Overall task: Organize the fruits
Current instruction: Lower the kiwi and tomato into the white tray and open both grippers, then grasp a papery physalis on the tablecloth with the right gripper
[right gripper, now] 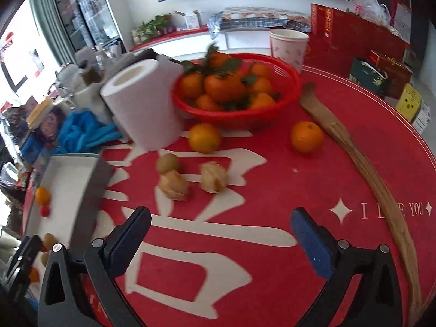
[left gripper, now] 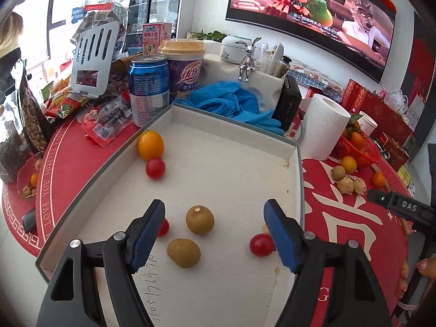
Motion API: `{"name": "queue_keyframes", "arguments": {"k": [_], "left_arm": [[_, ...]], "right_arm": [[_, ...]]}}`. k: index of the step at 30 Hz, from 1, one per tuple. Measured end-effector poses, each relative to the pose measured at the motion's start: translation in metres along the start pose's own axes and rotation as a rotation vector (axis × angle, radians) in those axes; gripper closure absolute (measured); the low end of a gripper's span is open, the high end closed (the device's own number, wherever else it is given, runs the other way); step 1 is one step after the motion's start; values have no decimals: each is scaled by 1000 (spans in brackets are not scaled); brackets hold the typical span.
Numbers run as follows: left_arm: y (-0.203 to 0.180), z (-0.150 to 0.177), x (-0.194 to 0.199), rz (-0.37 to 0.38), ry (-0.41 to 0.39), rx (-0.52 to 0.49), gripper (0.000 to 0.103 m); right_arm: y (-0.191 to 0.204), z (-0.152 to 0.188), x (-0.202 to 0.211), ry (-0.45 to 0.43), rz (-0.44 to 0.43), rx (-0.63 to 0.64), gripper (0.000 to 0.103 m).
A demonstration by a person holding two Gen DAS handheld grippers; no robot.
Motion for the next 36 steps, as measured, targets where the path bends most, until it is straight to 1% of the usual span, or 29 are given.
{"name": "queue_keyframes", "arguments": {"k": [2,4,6,7,11,15,17,21,22,23,24,25,26,27,28,30,32,35,36], "left_arm": [[-3,-1,2,2,-10,-8,25],[-7,-1,4,6,-22,-19,25],[-11,-1,7,12,-35,-27,25],[-13,-1,8,16,-41,-32,25],[-23,-1,12,38,-59,-53,25],[-38,2,16,74,-67,-85,25],[-47,5,17,93,-67,-110,25],[-62,11,17,110,-70,-165,25],[-65,13,17,119,-65,-177,25],[-69,14,16,127,-59,-185,25],[-72,16,15,134,-52,-194,25],[-74,17,14,138,-49,-200,25],[-77,18,13,140,-46,-208,25],[-80,19,12,142,-44,-216,25],[-83,20,12,144,-44,-223,25],[-88,23,12,152,-41,-241,25],[-95,27,10,160,-32,-264,25],[-107,35,5,155,6,-301,25],[-112,37,4,166,25,-306,25]], "right_arm": [[-13,6,-13,33,60,21,0],[-19,12,-22,52,91,48,0],[-19,13,-25,35,124,87,0],[-18,12,-27,29,111,89,0],[-22,7,-30,17,109,91,0],[-22,0,-35,18,96,112,0],[-20,-6,-40,3,97,110,0],[-2,-20,-51,-11,84,131,1],[1,-23,-53,-17,82,139,3],[4,-25,-53,-29,78,146,13],[8,-26,-53,-38,75,152,27],[10,-27,-51,-45,74,155,35],[11,-27,-50,-52,71,158,54],[12,-26,-48,-56,69,161,76],[12,-26,-47,-57,67,160,78],[6,-21,-43,-56,42,139,78],[-4,-12,-34,-53,-2,104,78],[-21,8,-15,-53,-40,76,78],[-25,15,-8,-56,-49,73,78]]}}
Point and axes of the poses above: each gripper's, at about its wrist camera, not at the fingertips, and x roughly against the way its jaws point, y to its left, z to its underside, the point moved 5 cm from there along -x, roughly the way its jaws point, and after that the axes turned 2 degrees about y, right-handed, at the moved point
